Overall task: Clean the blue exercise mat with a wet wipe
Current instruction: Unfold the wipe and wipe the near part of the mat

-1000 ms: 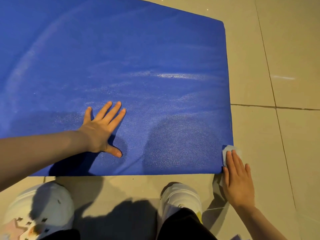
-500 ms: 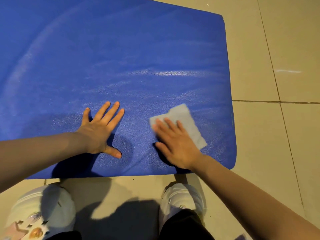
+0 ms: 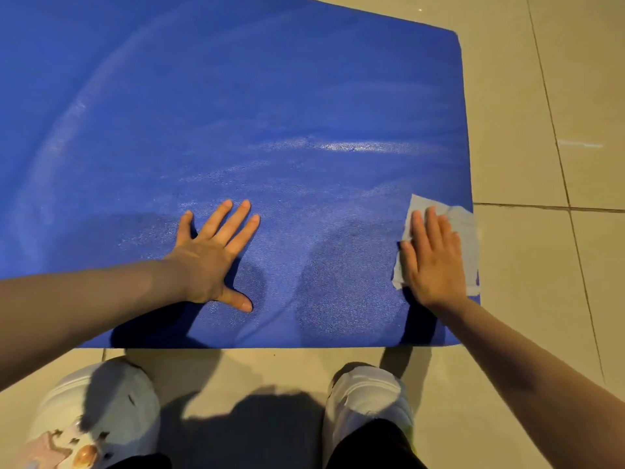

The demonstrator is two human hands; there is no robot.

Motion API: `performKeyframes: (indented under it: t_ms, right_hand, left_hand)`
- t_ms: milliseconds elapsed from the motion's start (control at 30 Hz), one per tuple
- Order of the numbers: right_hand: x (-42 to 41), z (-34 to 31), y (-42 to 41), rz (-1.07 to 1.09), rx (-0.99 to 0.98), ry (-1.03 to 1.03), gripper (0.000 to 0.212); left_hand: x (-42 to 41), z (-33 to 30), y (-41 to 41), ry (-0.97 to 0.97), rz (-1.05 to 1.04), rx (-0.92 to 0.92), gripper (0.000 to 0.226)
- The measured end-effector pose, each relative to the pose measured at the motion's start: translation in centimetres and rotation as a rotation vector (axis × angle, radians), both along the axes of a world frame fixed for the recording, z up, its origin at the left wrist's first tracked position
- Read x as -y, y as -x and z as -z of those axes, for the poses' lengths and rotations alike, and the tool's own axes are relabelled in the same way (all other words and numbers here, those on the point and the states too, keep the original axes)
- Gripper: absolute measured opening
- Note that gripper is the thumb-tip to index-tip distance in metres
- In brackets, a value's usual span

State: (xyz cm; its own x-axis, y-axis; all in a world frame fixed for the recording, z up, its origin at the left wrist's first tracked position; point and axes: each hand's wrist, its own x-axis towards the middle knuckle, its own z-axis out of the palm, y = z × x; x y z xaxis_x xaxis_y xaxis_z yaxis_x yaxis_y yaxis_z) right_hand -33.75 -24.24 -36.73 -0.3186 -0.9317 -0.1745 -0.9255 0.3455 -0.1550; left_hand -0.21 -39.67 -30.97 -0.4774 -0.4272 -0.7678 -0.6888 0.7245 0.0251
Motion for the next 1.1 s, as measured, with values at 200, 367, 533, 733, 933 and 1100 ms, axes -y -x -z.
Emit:
performKeyframes:
  t_ms: [200,367,533,733,933,1100]
  right_hand:
    - [-0.9,-0.1,-13.5,-0.478,0.112,0.07,0.056]
    - [-1.3,0.2,-16.0,-0.811,0.073,0.069,0.063]
    - [-4.7,-0.3,-6.3,-0.505,0.01,0.06,0.074]
    - [-10.9,-1.4,0.9,-0.286,-0.06,-0.016,0.073]
    - [-9.5,-1.6,-2.5,-0.267,-0.067,-0.018,0.061]
    - [-3.6,-1.4,-8.1,-0.549,0.022,0.044,0.058]
  left_hand:
    - [0.1,-0.1,-0.1,-0.014,-0.007,-0.01,0.137]
    - [0.1,0.0,0.0,0.013,0.01,0.002,0.133]
    - [0.0,0.1,0.0,0.022,0.021,-0.008,0.132]
    - [0.1,0.2,-0.2,0.012,0.011,-0.009,0.131]
    - [0.0,0.3,-0.1,0.018,0.014,0.006,0.132]
    - [0.0,0.3,0.2,0.021,0.006,0.012,0.133]
